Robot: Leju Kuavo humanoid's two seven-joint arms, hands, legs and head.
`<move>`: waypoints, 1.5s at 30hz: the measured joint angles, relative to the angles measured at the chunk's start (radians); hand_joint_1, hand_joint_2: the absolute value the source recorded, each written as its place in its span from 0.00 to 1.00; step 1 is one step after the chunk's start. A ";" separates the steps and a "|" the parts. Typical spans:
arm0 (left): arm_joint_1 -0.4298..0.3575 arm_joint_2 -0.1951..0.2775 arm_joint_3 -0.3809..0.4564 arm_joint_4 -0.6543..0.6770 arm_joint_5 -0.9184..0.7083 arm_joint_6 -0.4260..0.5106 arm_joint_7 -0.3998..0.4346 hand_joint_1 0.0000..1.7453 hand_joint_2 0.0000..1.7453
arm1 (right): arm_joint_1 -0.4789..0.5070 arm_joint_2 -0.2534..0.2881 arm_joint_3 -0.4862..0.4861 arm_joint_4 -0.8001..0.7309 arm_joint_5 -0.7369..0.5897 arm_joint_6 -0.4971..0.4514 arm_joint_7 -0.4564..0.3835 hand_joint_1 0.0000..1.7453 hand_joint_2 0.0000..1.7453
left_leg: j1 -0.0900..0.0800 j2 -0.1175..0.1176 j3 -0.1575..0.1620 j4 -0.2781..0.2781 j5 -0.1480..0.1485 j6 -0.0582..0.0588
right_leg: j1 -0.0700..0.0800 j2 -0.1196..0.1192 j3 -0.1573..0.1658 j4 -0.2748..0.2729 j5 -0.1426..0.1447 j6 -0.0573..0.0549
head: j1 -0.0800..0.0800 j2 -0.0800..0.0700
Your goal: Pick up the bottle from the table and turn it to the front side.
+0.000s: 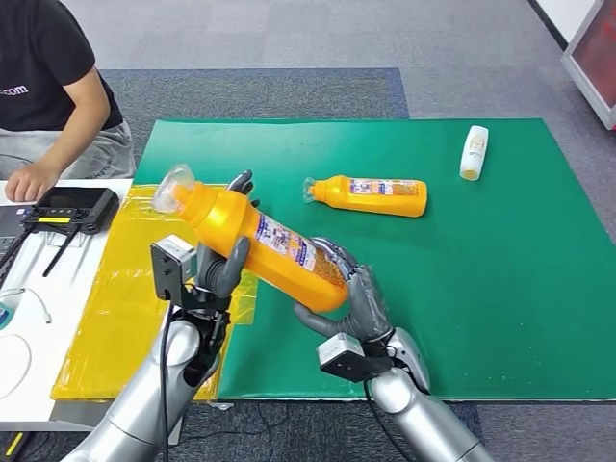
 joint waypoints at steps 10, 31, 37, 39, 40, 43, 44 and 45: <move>-0.008 -0.008 -0.001 0.001 0.027 -0.021 -0.010 1.00 1.00 | -0.001 0.004 0.000 0.025 -0.011 0.002 0.000 1.00 1.00 | 0.000 0.000 0.000 0.000 0.000 0.000 | 0.000 0.000 0.000 0.000 0.000 0.000 | 0.000 0.000; -0.027 -0.021 -0.005 0.011 0.004 0.042 -0.025 1.00 1.00 | -0.007 0.017 0.013 0.040 -0.029 -0.002 -0.007 1.00 1.00 | 0.000 0.000 0.000 0.000 0.000 0.000 | 0.000 0.000 0.000 0.000 0.000 0.000 | 0.000 0.000; -0.030 0.003 -0.015 0.011 -0.151 0.150 -0.034 1.00 1.00 | -0.006 0.017 0.013 0.048 -0.033 -0.002 -0.004 1.00 1.00 | 0.000 0.000 0.000 0.000 0.000 0.000 | 0.000 0.000 0.000 0.000 0.000 0.000 | 0.000 0.000; -0.034 0.016 -0.012 0.010 -0.192 0.166 -0.031 1.00 1.00 | -0.005 0.018 0.012 0.049 -0.034 -0.003 -0.003 1.00 1.00 | 0.000 0.000 0.000 0.000 0.000 0.000 | 0.000 0.000 0.000 0.000 0.000 0.000 | 0.000 0.000; -0.035 0.023 -0.010 0.009 -0.206 0.170 -0.030 1.00 1.00 | -0.004 0.018 0.012 0.049 -0.034 -0.003 -0.002 0.97 1.00 | 0.000 0.000 0.000 0.000 0.000 0.000 | 0.000 0.000 0.000 0.000 0.000 0.000 | 0.000 0.000; -0.036 0.036 -0.002 0.005 -0.236 0.174 -0.028 1.00 1.00 | -0.003 0.023 0.011 0.051 -0.034 -0.003 -0.001 0.46 1.00 | 0.000 0.000 0.000 0.000 0.000 0.000 | 0.000 0.000 0.000 0.000 0.000 0.000 | 0.000 0.000; -0.036 0.039 0.000 0.002 -0.248 0.174 -0.028 1.00 1.00 | -0.003 0.025 0.011 0.052 -0.034 -0.002 -0.001 0.29 1.00 | 0.000 0.000 0.000 0.000 0.001 0.000 | 0.000 0.000 0.000 0.000 0.000 0.000 | 0.000 0.000; -0.036 0.041 0.002 -0.001 -0.259 0.174 -0.028 1.00 1.00 | -0.002 0.026 0.011 0.053 -0.034 -0.002 -0.001 0.20 1.00 | 0.000 0.000 0.000 0.000 0.001 0.000 | 0.000 0.000 0.000 0.000 0.000 0.000 | 0.000 0.000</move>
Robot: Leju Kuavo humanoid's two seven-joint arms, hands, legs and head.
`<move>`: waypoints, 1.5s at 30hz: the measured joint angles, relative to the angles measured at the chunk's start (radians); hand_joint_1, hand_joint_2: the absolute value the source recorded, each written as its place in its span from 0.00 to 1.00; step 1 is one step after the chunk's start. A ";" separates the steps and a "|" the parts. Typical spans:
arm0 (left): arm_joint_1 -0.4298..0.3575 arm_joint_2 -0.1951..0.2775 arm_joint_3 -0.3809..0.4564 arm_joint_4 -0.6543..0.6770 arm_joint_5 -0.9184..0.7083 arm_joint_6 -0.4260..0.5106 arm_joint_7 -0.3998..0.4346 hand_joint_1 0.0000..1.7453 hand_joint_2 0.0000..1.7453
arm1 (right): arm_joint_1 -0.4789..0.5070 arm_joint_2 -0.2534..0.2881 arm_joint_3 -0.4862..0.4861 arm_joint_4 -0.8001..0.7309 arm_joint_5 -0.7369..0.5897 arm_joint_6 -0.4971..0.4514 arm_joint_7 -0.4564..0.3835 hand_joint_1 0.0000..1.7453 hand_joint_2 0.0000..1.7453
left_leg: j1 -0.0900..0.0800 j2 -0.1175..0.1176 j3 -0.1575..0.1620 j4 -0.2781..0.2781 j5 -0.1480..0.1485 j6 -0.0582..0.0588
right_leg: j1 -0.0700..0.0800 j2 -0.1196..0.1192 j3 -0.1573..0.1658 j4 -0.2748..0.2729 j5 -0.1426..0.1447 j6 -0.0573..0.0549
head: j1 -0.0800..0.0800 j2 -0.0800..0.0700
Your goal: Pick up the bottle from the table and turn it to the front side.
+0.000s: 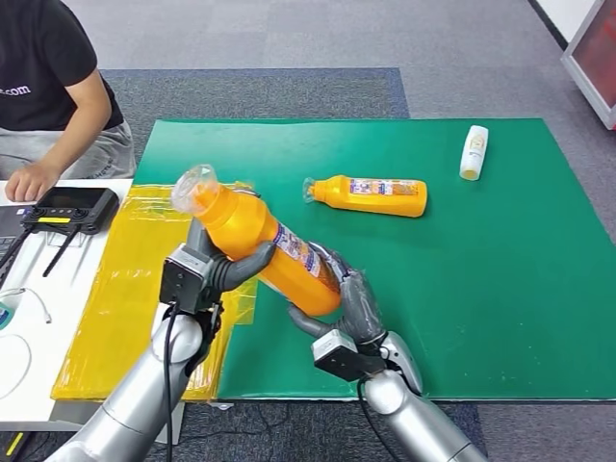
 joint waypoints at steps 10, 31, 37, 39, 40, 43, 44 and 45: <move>-0.012 0.044 0.052 -0.008 -0.062 0.025 0.017 1.00 1.00 | 0.016 0.015 0.004 0.000 0.006 0.004 -0.021 0.00 1.00 | 0.000 0.000 -0.002 0.000 0.002 -0.001 | 0.001 0.000 -0.002 0.000 0.001 -0.001 | 0.000 0.000; -0.034 0.089 0.065 0.018 -0.220 -0.050 0.084 1.00 1.00 | 0.032 0.022 0.003 -0.007 0.003 0.009 -0.025 0.00 1.00 | 0.000 0.000 -0.002 0.000 0.002 -0.002 | 0.001 0.000 -0.003 0.000 0.001 -0.001 | 0.000 0.000; -0.034 0.128 0.063 0.038 -0.263 -0.103 0.103 1.00 1.00 | 0.059 0.022 -0.014 -0.023 0.007 -0.035 -0.027 0.00 1.00 | 0.000 0.000 -0.002 0.000 0.002 -0.002 | 0.001 0.000 -0.003 0.000 0.001 -0.001 | 0.000 0.000; -0.033 0.138 0.063 0.038 -0.271 -0.114 0.106 1.00 1.00 | 0.068 0.025 -0.025 -0.028 0.009 -0.059 -0.031 0.00 0.75 | 0.000 0.000 -0.003 0.000 0.002 -0.002 | 0.001 0.000 -0.003 0.000 0.001 -0.001 | 0.000 0.000; -0.031 0.143 0.063 0.038 -0.275 -0.118 0.106 1.00 1.00 | 0.071 0.027 -0.031 -0.031 0.009 -0.071 -0.032 0.00 0.50 | 0.000 0.000 -0.003 0.000 0.002 -0.002 | 0.001 0.000 -0.003 0.000 0.001 -0.001 | 0.000 0.000; -0.023 0.155 0.064 0.037 -0.283 -0.125 0.108 1.00 1.00 | 0.080 0.034 -0.048 -0.036 0.007 -0.096 -0.033 0.00 0.00 | 0.000 0.000 -0.003 0.000 0.002 -0.002 | 0.001 0.000 -0.003 0.000 0.001 -0.001 | 0.000 0.000; -0.020 0.158 0.064 0.036 -0.285 -0.128 0.109 1.00 1.00 | 0.081 0.036 -0.053 -0.037 0.007 -0.102 -0.033 0.00 0.00 | 0.000 0.000 -0.003 0.000 0.002 -0.002 | 0.001 0.000 -0.003 0.000 0.001 -0.001 | 0.000 0.000; -0.017 0.161 0.064 0.035 -0.286 -0.133 0.110 1.00 1.00 | 0.083 0.038 -0.058 -0.038 0.007 -0.108 -0.033 0.00 0.00 | 0.000 0.000 -0.003 0.000 0.002 -0.002 | 0.001 0.000 -0.003 0.000 0.001 -0.001 | 0.000 0.000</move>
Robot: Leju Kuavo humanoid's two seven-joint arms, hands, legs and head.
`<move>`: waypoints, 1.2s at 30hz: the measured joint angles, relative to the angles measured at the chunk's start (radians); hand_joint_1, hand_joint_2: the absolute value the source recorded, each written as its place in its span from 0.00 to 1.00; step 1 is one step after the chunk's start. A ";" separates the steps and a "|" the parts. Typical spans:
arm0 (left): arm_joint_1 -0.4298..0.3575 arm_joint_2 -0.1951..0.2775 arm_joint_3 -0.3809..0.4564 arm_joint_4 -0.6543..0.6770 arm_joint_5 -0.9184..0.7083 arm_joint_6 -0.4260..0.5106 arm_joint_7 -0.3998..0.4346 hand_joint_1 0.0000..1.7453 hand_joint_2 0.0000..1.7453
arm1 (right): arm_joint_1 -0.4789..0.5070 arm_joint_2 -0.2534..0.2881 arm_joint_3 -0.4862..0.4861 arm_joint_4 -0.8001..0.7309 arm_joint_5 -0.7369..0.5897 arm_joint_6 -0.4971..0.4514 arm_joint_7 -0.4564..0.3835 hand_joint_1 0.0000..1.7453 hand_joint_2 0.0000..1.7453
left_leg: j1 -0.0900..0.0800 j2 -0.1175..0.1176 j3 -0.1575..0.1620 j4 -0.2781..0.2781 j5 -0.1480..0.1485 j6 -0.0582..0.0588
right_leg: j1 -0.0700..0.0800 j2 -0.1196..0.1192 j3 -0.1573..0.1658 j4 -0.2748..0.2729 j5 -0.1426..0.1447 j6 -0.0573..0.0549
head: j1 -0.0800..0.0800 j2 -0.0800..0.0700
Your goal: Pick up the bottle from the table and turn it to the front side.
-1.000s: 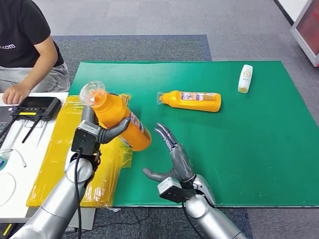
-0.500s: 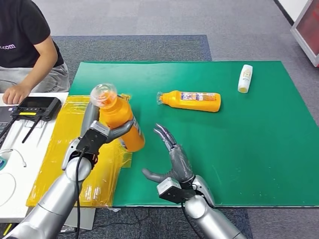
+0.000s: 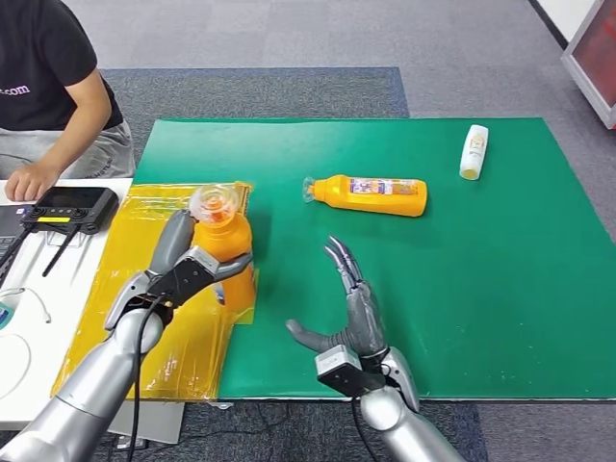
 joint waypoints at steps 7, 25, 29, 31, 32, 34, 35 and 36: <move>0.013 0.033 -0.001 -0.004 -0.054 -0.040 0.013 1.00 1.00 | 0.006 0.011 -0.022 0.000 -0.004 -0.011 0.001 0.00 0.00 | 0.000 0.000 0.000 0.000 0.000 0.000 | 0.000 0.000 0.000 0.000 0.000 0.000 | 0.000 0.000; -0.042 0.150 -0.047 0.069 -0.328 -0.057 0.069 1.00 1.00 | 0.031 0.033 -0.049 0.030 -0.021 0.006 -0.008 0.00 0.00 | 0.000 0.000 0.000 0.000 0.000 0.000 | 0.001 0.000 0.000 0.000 0.000 -0.001 | 0.000 0.000; -0.056 0.148 -0.058 0.090 -0.347 -0.051 0.069 1.00 1.00 | 0.031 0.038 -0.049 0.036 -0.021 0.008 -0.010 0.00 0.75 | 0.000 0.000 0.001 0.000 0.001 -0.001 | 0.001 0.000 0.000 0.000 0.000 -0.001 | 0.000 0.000; -0.066 0.145 -0.068 0.104 -0.366 -0.046 0.069 1.00 1.00 | 0.029 0.041 -0.049 0.039 -0.021 0.011 -0.011 0.00 1.00 | 0.000 0.000 0.001 0.000 0.001 -0.002 | 0.001 0.000 0.000 0.000 0.001 -0.002 | 0.000 0.000; -0.072 0.142 -0.074 0.113 -0.375 -0.044 0.068 1.00 1.00 | 0.028 0.042 -0.049 0.041 -0.021 0.013 -0.011 0.00 1.00 | 0.000 0.000 0.001 0.000 0.001 -0.002 | 0.001 0.000 0.000 0.000 0.001 -0.002 | 0.000 0.000; -0.087 0.128 -0.089 0.142 -0.390 -0.047 0.066 1.00 1.00 | 0.025 0.047 -0.049 0.045 -0.024 0.014 -0.013 0.00 1.00 | 0.000 0.000 0.001 0.000 0.002 -0.002 | 0.001 0.000 0.001 0.000 0.002 -0.002 | 0.000 0.000; -0.097 0.120 -0.099 0.162 -0.401 -0.052 0.065 1.00 1.00 | 0.024 0.049 -0.049 0.047 -0.026 0.015 -0.013 0.00 1.00 | 0.000 0.000 0.002 0.000 0.002 -0.002 | 0.001 0.000 0.002 0.000 0.002 -0.002 | 0.000 0.000; -0.108 0.111 -0.113 0.184 -0.414 -0.056 0.064 1.00 1.00 | 0.022 0.052 -0.049 0.050 -0.028 0.015 -0.014 0.00 1.00 | 0.000 0.000 0.002 0.000 0.002 -0.002 | 0.001 0.000 0.003 0.000 0.002 -0.002 | 0.000 0.000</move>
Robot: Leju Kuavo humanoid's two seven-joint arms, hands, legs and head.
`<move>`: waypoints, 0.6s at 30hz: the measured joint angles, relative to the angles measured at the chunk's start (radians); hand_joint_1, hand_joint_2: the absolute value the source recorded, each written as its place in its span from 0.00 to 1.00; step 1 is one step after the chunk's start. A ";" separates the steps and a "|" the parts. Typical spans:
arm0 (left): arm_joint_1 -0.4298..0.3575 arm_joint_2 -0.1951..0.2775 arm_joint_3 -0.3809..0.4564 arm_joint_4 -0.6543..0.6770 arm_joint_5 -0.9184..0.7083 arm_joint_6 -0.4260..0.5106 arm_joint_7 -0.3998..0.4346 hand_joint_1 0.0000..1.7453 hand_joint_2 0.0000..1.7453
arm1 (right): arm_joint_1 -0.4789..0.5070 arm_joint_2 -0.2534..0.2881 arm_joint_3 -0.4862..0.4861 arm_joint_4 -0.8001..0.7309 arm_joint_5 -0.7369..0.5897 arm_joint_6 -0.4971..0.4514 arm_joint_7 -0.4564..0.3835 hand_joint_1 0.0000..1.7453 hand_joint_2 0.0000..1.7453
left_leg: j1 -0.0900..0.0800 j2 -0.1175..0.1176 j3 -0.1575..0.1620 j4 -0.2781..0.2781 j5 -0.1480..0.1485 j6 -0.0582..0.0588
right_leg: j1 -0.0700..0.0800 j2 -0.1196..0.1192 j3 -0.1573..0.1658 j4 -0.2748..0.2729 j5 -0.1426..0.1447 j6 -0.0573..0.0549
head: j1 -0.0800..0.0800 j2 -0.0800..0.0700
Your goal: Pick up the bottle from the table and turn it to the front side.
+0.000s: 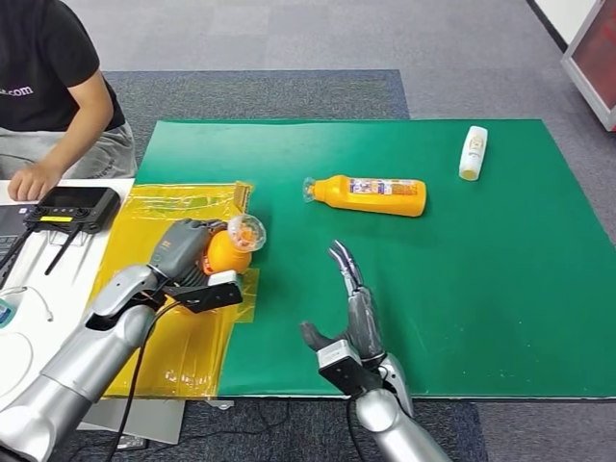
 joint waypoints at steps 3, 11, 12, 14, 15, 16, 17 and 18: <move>-0.027 -0.021 -0.054 0.069 -0.046 -0.006 0.001 1.00 1.00 | -0.002 0.007 0.000 0.007 -0.008 -0.001 -0.001 0.00 1.00 | 0.000 0.000 0.004 0.000 -0.001 -0.001 | 0.000 0.001 0.005 0.000 0.000 0.000 | 0.000 0.000; -0.038 -0.046 -0.129 0.232 -0.080 0.015 0.002 1.00 1.00 | -0.001 0.013 0.000 0.018 -0.018 -0.008 -0.005 0.00 1.00 | 0.001 0.005 0.009 -0.001 -0.001 -0.004 | 0.001 0.007 0.005 0.000 0.003 -0.004 | 0.000 0.000; -0.038 -0.049 -0.132 0.245 -0.083 0.021 0.003 1.00 1.00 | -0.001 0.014 0.000 0.018 -0.018 -0.008 -0.005 0.00 1.00 | 0.001 0.005 0.009 -0.001 0.000 -0.004 | 0.002 0.007 0.005 0.000 0.003 -0.004 | 0.000 0.000; -0.038 -0.054 -0.138 0.265 -0.093 0.037 0.010 1.00 1.00 | -0.001 0.016 0.000 0.019 -0.016 -0.010 -0.006 0.00 1.00 | 0.002 0.005 0.009 -0.001 0.000 -0.005 | 0.002 0.007 0.005 0.001 0.003 -0.004 | 0.000 0.000; -0.038 -0.056 -0.141 0.274 -0.101 0.049 0.016 1.00 1.00 | -0.001 0.016 0.000 0.020 -0.015 -0.012 -0.006 0.00 1.00 | 0.002 0.005 0.009 -0.001 0.000 -0.005 | 0.002 0.007 0.005 0.001 0.003 -0.004 | 0.000 0.000; -0.038 -0.059 -0.144 0.281 -0.110 0.063 0.023 1.00 1.00 | -0.001 0.017 0.000 0.020 -0.013 -0.013 -0.007 0.00 1.00 | 0.002 0.005 0.009 -0.001 0.000 -0.005 | 0.002 0.007 0.005 0.001 0.003 -0.004 | 0.000 0.000; -0.038 -0.061 -0.147 0.286 -0.120 0.077 0.032 1.00 1.00 | -0.001 0.018 0.000 0.021 -0.011 -0.015 -0.007 0.00 1.00 | 0.002 0.005 0.008 -0.001 0.000 -0.005 | 0.002 0.007 0.005 0.001 0.002 -0.005 | 0.000 0.000; -0.037 -0.062 -0.150 0.290 -0.130 0.090 0.042 1.00 1.00 | -0.001 0.018 0.000 0.021 -0.010 -0.016 -0.007 0.00 1.00 | 0.002 0.005 0.008 -0.001 0.000 -0.005 | 0.002 0.007 0.004 0.001 0.002 -0.005 | 0.000 0.000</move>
